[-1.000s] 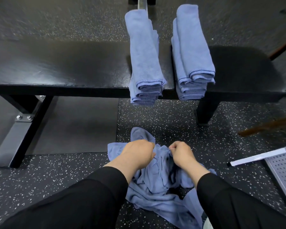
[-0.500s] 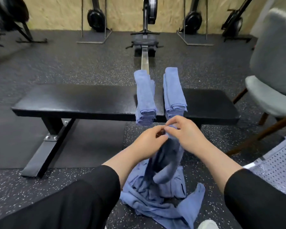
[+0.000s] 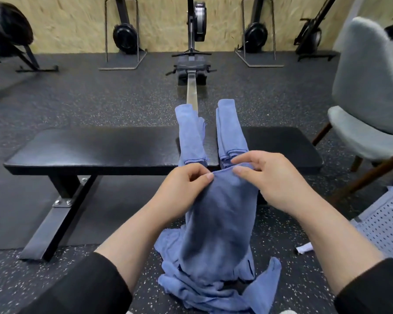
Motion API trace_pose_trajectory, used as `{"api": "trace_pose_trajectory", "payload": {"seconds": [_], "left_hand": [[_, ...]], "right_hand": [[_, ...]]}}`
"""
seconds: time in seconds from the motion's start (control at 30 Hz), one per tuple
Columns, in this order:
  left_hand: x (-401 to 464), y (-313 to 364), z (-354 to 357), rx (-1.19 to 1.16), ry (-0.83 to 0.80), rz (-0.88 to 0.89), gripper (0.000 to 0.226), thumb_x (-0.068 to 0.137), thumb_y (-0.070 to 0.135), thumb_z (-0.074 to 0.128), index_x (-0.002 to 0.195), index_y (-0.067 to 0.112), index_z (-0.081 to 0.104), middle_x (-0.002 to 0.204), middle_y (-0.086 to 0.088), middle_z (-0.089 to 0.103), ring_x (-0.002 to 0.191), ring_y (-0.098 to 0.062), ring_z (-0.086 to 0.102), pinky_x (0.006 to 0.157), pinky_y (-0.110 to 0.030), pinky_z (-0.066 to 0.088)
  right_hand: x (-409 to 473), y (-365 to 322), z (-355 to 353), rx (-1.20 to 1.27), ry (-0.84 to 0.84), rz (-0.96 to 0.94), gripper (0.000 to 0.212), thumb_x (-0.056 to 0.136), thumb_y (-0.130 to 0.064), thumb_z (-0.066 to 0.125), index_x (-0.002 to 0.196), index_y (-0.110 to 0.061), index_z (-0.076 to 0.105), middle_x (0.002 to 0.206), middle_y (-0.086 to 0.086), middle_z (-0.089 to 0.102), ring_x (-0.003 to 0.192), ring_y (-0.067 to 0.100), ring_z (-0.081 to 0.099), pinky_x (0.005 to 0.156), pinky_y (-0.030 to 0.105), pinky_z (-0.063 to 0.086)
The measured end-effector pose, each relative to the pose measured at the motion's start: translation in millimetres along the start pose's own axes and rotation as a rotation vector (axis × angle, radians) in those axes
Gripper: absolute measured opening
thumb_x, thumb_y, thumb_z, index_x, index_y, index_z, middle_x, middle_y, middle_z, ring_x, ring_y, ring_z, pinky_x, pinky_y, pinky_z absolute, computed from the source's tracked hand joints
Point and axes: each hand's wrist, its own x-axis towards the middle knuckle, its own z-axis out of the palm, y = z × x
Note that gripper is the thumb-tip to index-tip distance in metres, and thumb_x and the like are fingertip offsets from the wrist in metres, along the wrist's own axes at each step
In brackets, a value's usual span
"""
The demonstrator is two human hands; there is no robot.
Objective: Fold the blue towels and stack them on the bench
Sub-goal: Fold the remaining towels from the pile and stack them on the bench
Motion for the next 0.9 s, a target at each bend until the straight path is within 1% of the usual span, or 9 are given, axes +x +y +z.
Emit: {"api": "trace_pose_trajectory", "payload": {"seconds": [0.1, 0.2, 0.33, 0.47, 0.57, 0.67, 0.73, 0.8, 0.9], "left_hand": [[11, -1, 0, -0.038, 0.102, -0.011, 0.018, 0.097, 0.026, 0.064, 0.081, 0.020, 0.070, 0.067, 0.014, 0.064, 0.059, 0.000, 0.049, 0.059, -0.019, 0.041], [20, -5, -1, -0.014, 0.102, -0.016, 0.019, 0.097, 0.026, 0.065, 0.079, 0.020, 0.069, 0.067, 0.012, 0.064, 0.058, 0.001, 0.048, 0.056, -0.015, 0.037], [27, -12, -5, 0.020, -0.021, -0.092, 0.025, 0.098, 0.032, 0.063, 0.078, 0.017, 0.067, 0.061, 0.013, 0.057, 0.057, -0.003, 0.044, 0.057, -0.019, 0.034], [28, -22, -13, 0.083, -0.171, -0.212, 0.030, 0.093, 0.041, 0.056, 0.081, 0.015, 0.063, 0.069, 0.004, 0.052, 0.066, -0.014, 0.042, 0.066, -0.033, 0.035], [27, -28, -18, 0.165, -0.284, -0.331, 0.028, 0.094, 0.031, 0.053, 0.074, 0.011, 0.052, 0.068, 0.003, 0.045, 0.065, -0.014, 0.038, 0.063, -0.030, 0.032], [24, -37, -24, 0.308, -0.271, -0.318, 0.027, 0.100, 0.026, 0.052, 0.078, 0.012, 0.058, 0.068, 0.003, 0.057, 0.060, -0.011, 0.048, 0.057, -0.023, 0.039], [25, -42, -25, 0.316, -0.175, -0.266, 0.024, 0.101, 0.029, 0.054, 0.082, 0.018, 0.065, 0.078, 0.002, 0.069, 0.072, -0.015, 0.060, 0.070, -0.025, 0.048], [25, -41, -25, 0.266, -0.057, -0.216, 0.021, 0.099, 0.029, 0.058, 0.082, 0.024, 0.069, 0.080, 0.007, 0.071, 0.081, -0.013, 0.064, 0.076, -0.028, 0.049], [24, -31, -23, 0.164, 0.099, -0.157, 0.021, 0.096, 0.030, 0.063, 0.078, 0.024, 0.071, 0.075, 0.008, 0.071, 0.075, -0.012, 0.063, 0.068, -0.021, 0.045]], "right_hand": [[8, 9, 11, -0.121, -0.128, 0.000, 0.013, 0.095, -0.026, 0.069, 0.083, -0.025, 0.074, 0.072, -0.020, 0.070, 0.067, -0.005, 0.058, 0.064, 0.017, 0.042], [19, 16, 25, -0.110, -0.007, 0.028, 0.019, 0.099, -0.026, 0.062, 0.081, -0.022, 0.068, 0.073, -0.011, 0.068, 0.061, -0.001, 0.054, 0.061, 0.021, 0.039], [31, 12, 35, 0.157, 0.113, 0.161, 0.021, 0.103, -0.027, 0.055, 0.086, -0.021, 0.066, 0.079, -0.001, 0.068, 0.041, 0.010, 0.056, 0.054, 0.033, 0.049], [38, 13, 37, 0.353, 0.169, 0.217, 0.022, 0.104, -0.024, 0.054, 0.088, -0.020, 0.068, 0.075, -0.010, 0.068, 0.048, 0.013, 0.064, 0.075, 0.057, 0.058], [45, 18, 34, 0.396, 0.194, 0.224, 0.024, 0.105, -0.024, 0.053, 0.090, -0.016, 0.069, 0.082, 0.007, 0.072, 0.058, 0.012, 0.069, 0.077, 0.064, 0.057], [48, 23, 31, 0.378, 0.203, 0.224, 0.025, 0.105, -0.025, 0.053, 0.091, -0.015, 0.070, 0.086, 0.011, 0.073, 0.059, 0.012, 0.069, 0.078, 0.060, 0.059], [49, 22, 31, 0.338, 0.218, 0.213, 0.022, 0.104, -0.024, 0.054, 0.090, -0.017, 0.070, 0.086, 0.003, 0.072, 0.050, 0.011, 0.062, 0.066, 0.047, 0.060], [48, 21, 31, 0.294, 0.229, 0.201, 0.021, 0.103, -0.026, 0.057, 0.088, -0.019, 0.070, 0.083, -0.004, 0.071, 0.040, 0.012, 0.053, 0.050, 0.029, 0.049], [46, 20, 32, 0.264, 0.168, 0.165, 0.020, 0.102, -0.024, 0.059, 0.086, -0.020, 0.070, 0.072, -0.002, 0.069, 0.038, 0.014, 0.048, 0.045, 0.023, 0.039]]}}
